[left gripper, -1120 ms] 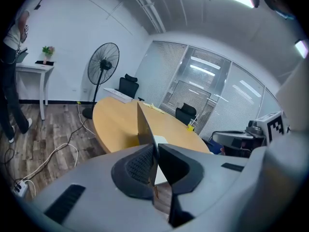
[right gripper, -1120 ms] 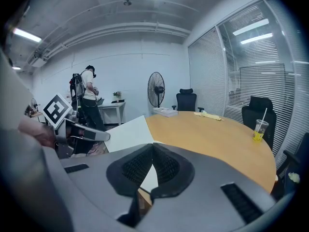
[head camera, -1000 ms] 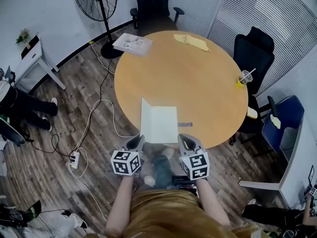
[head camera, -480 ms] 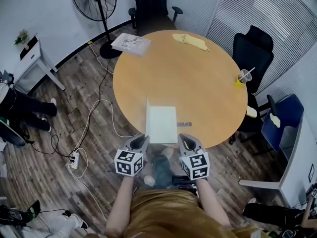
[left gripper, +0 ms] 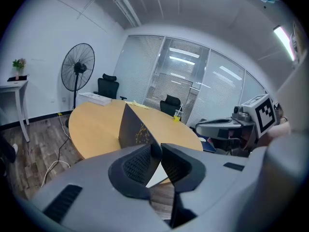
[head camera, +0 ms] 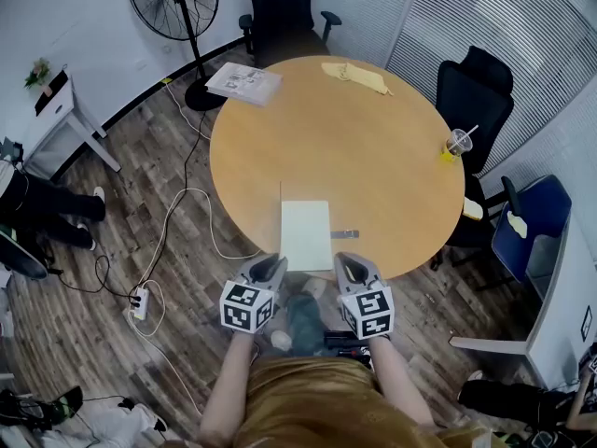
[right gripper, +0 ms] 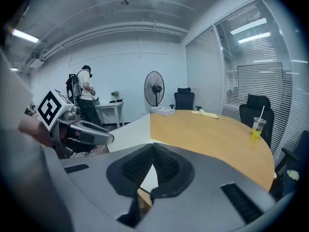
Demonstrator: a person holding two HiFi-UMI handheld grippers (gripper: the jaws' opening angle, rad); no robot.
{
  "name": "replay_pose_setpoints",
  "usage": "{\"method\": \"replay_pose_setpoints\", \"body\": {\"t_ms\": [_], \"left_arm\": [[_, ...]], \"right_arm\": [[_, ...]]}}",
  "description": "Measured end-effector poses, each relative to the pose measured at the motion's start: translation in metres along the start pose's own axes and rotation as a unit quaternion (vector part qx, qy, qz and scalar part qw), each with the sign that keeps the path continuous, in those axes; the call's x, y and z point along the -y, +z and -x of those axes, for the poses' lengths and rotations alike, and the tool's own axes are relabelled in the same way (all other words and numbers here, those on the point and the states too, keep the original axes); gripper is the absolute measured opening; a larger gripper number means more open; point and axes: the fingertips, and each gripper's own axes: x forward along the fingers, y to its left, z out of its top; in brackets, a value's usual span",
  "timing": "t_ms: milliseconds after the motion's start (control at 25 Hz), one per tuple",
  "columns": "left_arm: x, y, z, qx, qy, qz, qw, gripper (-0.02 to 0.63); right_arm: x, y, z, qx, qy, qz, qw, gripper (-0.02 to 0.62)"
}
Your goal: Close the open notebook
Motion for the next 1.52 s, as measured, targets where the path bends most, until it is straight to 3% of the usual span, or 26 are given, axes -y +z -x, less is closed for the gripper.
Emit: {"method": "replay_pose_setpoints", "body": {"t_ms": [1520], "left_arm": [[0.046, -0.008, -0.042, -0.040, -0.074, -0.056, 0.9949, 0.129]], "right_arm": [[0.024, -0.015, -0.005, -0.019, -0.018, -0.014, 1.000, 0.012]]}}
